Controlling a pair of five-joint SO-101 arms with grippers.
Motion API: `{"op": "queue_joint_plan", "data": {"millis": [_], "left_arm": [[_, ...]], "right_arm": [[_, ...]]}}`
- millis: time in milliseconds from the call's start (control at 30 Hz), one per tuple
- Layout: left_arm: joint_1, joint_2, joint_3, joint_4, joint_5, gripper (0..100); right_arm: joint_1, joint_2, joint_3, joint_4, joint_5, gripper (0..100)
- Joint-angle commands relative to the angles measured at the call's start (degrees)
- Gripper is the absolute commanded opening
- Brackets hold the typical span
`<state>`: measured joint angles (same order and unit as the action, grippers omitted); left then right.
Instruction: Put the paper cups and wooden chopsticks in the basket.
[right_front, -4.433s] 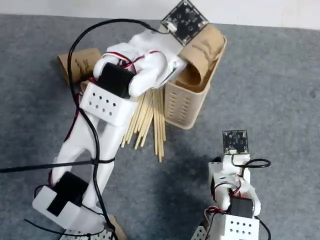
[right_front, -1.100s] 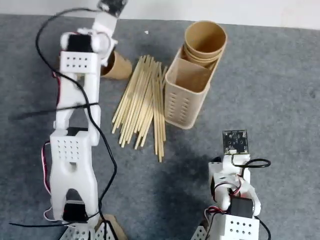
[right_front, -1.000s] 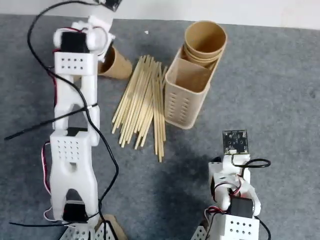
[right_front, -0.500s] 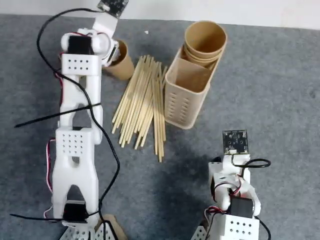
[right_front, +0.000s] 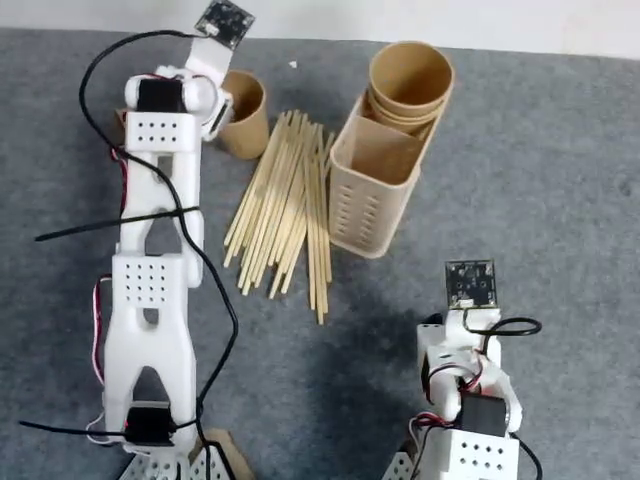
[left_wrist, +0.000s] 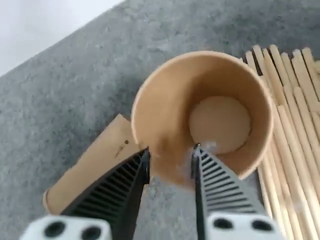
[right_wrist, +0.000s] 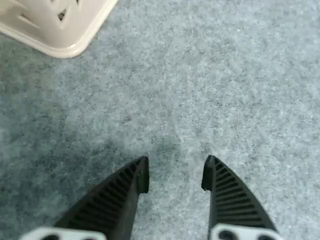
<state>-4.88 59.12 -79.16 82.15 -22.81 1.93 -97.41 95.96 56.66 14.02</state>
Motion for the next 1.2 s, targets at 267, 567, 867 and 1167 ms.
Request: {"op": "queue_joint_plan", "data": {"millis": [267, 567, 867, 1167], "left_arm": [[-2.2, -4.4, -0.4, 1.5, 14.7, 16], [-2.0, -4.2, -0.3, 0.9, 32.9, 16], [0.6, 3.3, 0.2, -5.3, 35.5, 15], [1.1, 4.4, -2.4, -9.8, 35.2, 1]], "right_arm": [[-0.6, -0.6, 0.6, 0.3, -0.4, 18.0], [-0.6, -0.6, 0.6, 0.3, -0.4, 18.0], [-0.6, -0.6, 0.6, 0.3, -0.4, 18.0], [-0.6, -0.6, 0.7, 0.3, -0.4, 18.0]]}}
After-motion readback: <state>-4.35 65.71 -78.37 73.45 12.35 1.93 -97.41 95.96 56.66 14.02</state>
